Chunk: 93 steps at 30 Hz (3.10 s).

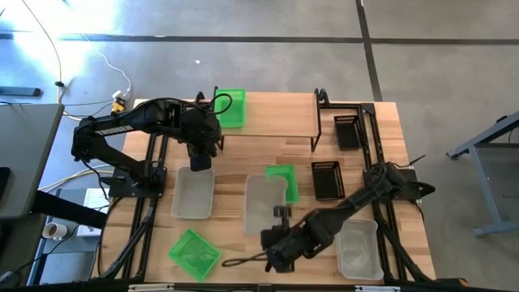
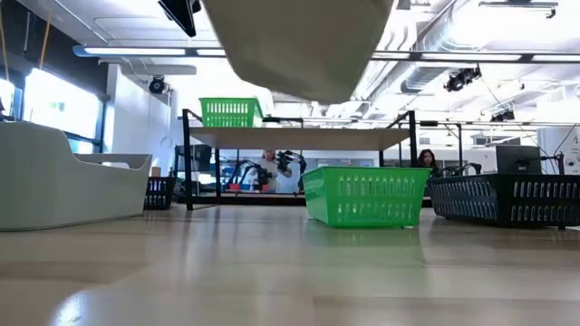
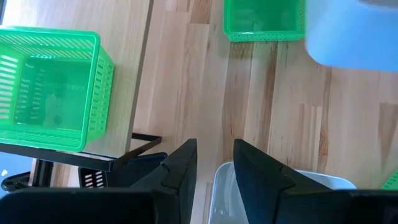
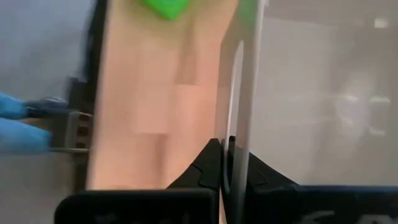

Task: Stack baskets on shelf by color
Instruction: Put the middle gray bin on the shelf

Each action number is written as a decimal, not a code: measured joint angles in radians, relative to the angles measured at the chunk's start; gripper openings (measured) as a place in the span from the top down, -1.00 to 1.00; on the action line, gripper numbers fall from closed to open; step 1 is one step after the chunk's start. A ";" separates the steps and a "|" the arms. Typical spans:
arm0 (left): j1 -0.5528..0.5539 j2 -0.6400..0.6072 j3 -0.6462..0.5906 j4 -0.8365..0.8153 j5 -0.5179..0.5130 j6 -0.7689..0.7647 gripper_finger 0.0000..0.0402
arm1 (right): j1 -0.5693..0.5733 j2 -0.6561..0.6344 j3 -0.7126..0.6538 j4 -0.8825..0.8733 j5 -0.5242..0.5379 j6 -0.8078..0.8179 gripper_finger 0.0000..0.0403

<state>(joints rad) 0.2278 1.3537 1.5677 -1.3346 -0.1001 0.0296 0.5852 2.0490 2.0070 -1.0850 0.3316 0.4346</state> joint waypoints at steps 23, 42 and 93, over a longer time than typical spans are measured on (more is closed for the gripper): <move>0.000 0.000 0.000 0.000 0.000 0.000 0.52 | -0.454 -0.145 0.024 -0.299 0.121 -0.484 1.00; 0.000 0.000 0.000 -0.001 -0.018 0.000 0.52 | -0.815 -0.148 0.024 -0.202 -0.236 -0.807 1.00; 0.001 0.000 0.000 0.000 -0.015 -0.056 0.52 | -0.860 -0.059 0.023 -0.172 -0.222 -0.865 0.58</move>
<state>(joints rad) 0.2287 1.3540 1.5673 -1.3342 -0.1154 -0.0265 -0.2749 1.9903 2.0300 -1.2568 0.1098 -0.4305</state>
